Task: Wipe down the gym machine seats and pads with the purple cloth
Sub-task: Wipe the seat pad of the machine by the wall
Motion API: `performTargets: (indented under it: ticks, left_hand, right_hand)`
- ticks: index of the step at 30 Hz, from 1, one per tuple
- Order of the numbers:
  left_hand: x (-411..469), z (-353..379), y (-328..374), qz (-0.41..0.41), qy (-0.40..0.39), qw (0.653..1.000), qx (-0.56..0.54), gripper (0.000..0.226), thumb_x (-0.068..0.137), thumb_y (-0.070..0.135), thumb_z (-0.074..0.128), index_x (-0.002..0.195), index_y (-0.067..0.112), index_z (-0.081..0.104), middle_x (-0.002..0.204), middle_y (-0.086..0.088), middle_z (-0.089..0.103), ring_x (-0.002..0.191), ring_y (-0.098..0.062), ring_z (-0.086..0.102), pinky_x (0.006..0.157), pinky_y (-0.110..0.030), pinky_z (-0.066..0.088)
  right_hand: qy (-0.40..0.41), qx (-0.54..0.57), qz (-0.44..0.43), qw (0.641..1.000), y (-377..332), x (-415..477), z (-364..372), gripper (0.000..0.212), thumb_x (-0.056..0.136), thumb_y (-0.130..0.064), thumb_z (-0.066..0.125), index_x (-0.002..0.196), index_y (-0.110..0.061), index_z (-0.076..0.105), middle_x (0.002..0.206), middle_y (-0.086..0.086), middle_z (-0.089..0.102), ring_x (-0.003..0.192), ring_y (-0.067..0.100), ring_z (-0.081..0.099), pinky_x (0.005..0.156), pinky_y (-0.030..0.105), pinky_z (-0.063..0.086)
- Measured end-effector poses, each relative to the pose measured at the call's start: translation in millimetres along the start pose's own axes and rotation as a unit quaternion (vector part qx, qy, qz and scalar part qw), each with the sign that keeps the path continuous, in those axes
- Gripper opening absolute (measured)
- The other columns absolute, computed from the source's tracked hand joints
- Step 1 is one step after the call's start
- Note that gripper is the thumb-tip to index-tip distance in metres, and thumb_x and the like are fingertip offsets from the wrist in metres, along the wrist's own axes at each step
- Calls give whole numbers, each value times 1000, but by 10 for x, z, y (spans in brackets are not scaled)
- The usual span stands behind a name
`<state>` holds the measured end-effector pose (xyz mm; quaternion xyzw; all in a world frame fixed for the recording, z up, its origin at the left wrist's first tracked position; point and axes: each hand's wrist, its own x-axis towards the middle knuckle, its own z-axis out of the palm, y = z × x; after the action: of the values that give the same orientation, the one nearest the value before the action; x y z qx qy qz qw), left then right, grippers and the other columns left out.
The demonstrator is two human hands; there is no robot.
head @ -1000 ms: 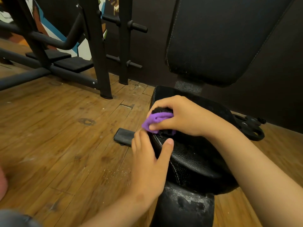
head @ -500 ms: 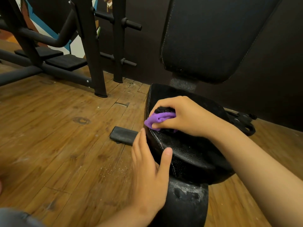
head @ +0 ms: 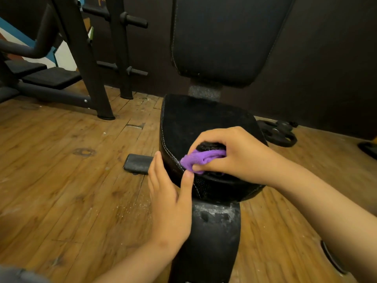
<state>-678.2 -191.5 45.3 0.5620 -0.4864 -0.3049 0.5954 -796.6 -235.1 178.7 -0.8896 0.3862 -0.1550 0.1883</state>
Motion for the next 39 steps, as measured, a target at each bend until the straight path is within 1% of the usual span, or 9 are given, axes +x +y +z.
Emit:
performTargets:
  ticks: [6, 11, 14, 18, 21, 25, 28, 33, 39]
  left_hand:
    - [19, -5, -10, 15, 9, 1000, 16, 87, 82, 69, 29, 154, 25, 12, 155, 12, 17, 141, 0, 12, 115, -26, 14]
    - [45, -9, -37, 24, 13, 999, 27, 90, 78, 72, 29, 153, 24, 13, 153, 13, 19, 140, -2, 15, 117, -31, 17]
    - [84, -42, -16, 42, 20, 998, 30, 87, 78, 69, 32, 150, 22, 20, 146, 15, 24, 136, 0, 18, 118, -36, 20]
    - [260, -97, 90, 39, 30, 999, 19, 94, 72, 72, 43, 149, 24, 19, 147, 15, 22, 138, -2, 18, 118, -39, 23]
    - [391, -89, 141, 42, 41, 998, 23, 88, 77, 64, 55, 148, 22, 22, 145, 11, 25, 138, -6, 22, 117, -40, 25]
    - [402, -17, 140, 35, 40, 999, 2, 69, 83, 51, 51, 142, 24, 31, 134, 13, 32, 131, -4, 29, 111, -30, 28]
    - [386, -3, 155, 33, 39, 999, -18, 55, 84, 47, 51, 134, 30, 35, 129, 14, 35, 128, -5, 32, 106, -26, 29]
    - [402, -62, 211, 28, 30, 999, 1, 45, 92, 31, 58, 130, 36, 33, 127, 16, 34, 130, -6, 33, 112, -37, 32]
    - [495, -118, 495, 110, 29, 990, 80, 57, 85, 32, 64, 135, 33, 36, 132, 21, 31, 133, -3, 30, 111, -30, 30]
  right_hand:
    - [127, -35, 69, 989, 241, -161, -44, 13, 80, -26, 74, 92, -26, 70, 85, -11, 69, 81, 1, 63, 68, 20, 48]
    - [68, 8, 28, 997, 67, -374, 64, 17, 80, -24, 75, 96, -27, 71, 87, -12, 68, 81, 2, 64, 67, 17, 52]
    - [133, 10, 111, 985, 357, -446, -117, 13, 80, -25, 74, 93, -27, 71, 80, -9, 69, 68, 1, 64, 53, 13, 49]
    - [166, -55, 196, 965, 640, -575, -321, 14, 80, -29, 74, 93, -29, 69, 83, -10, 69, 75, 4, 64, 55, 12, 48]
    - [163, -40, 151, 974, 471, -603, -214, 15, 80, -28, 73, 94, -29, 69, 81, -14, 67, 76, -2, 62, 59, 10, 45]
    - [71, 31, 86, 993, 260, -610, -143, 16, 78, -26, 76, 93, -29, 70, 83, -13, 69, 75, 2, 64, 60, 16, 51]
    - [58, 66, 147, 985, 512, -688, -403, 17, 77, -22, 77, 92, -28, 71, 86, -10, 70, 76, 9, 67, 61, 26, 57]
    - [143, -37, 285, 947, 1092, -844, -608, 15, 78, -25, 75, 91, -26, 67, 83, -6, 68, 76, 12, 67, 58, 21, 53]
    - [229, 231, 274, 905, 1122, -702, -503, 14, 83, -19, 71, 97, -18, 68, 85, 2, 71, 69, 8, 69, 53, 15, 50]
